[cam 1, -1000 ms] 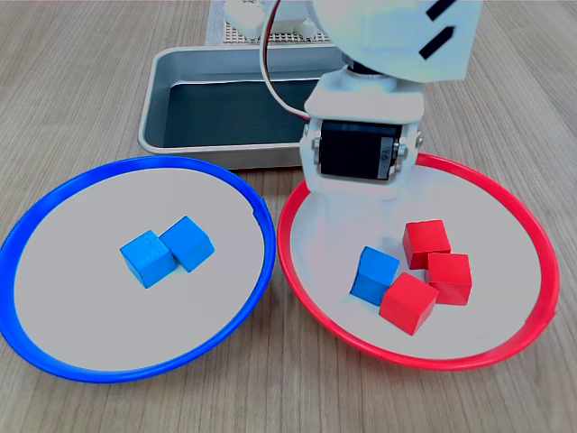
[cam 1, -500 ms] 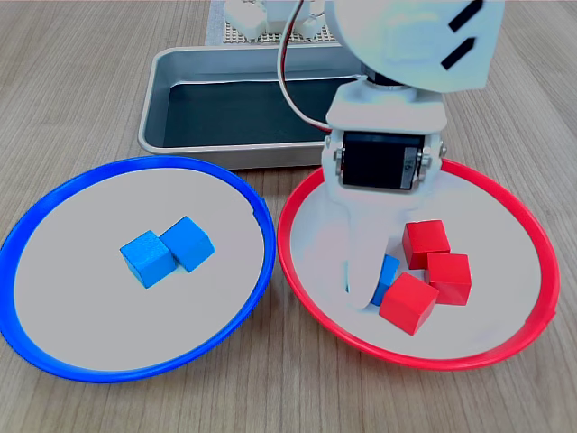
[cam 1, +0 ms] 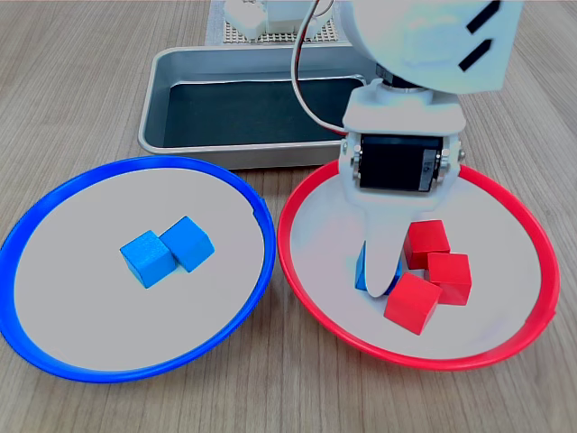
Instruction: Relocate any misplaced blocks to their matching dishes.
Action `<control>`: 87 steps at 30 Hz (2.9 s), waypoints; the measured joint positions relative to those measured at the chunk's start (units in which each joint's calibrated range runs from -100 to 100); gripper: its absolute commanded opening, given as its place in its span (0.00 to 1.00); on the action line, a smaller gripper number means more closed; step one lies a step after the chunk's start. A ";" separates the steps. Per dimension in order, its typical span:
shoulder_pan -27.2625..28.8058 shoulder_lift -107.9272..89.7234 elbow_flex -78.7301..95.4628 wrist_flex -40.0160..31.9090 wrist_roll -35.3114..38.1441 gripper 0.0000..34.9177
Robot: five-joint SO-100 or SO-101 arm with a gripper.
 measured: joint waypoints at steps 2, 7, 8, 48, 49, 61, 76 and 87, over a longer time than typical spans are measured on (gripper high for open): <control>0.00 0.00 0.00 0.00 0.00 0.15; 0.53 0.00 0.00 -0.16 0.00 0.05; 0.62 0.00 0.00 -0.16 0.00 0.03; 20.18 -18.41 14.16 -5.87 23.39 0.01; 21.06 -18.41 14.88 -6.53 24.13 0.01; 22.65 -13.73 14.16 -8.73 24.32 0.01; 20.18 -6.65 5.44 -9.54 24.32 0.01; 19.91 -4.60 4.54 -8.48 27.59 0.19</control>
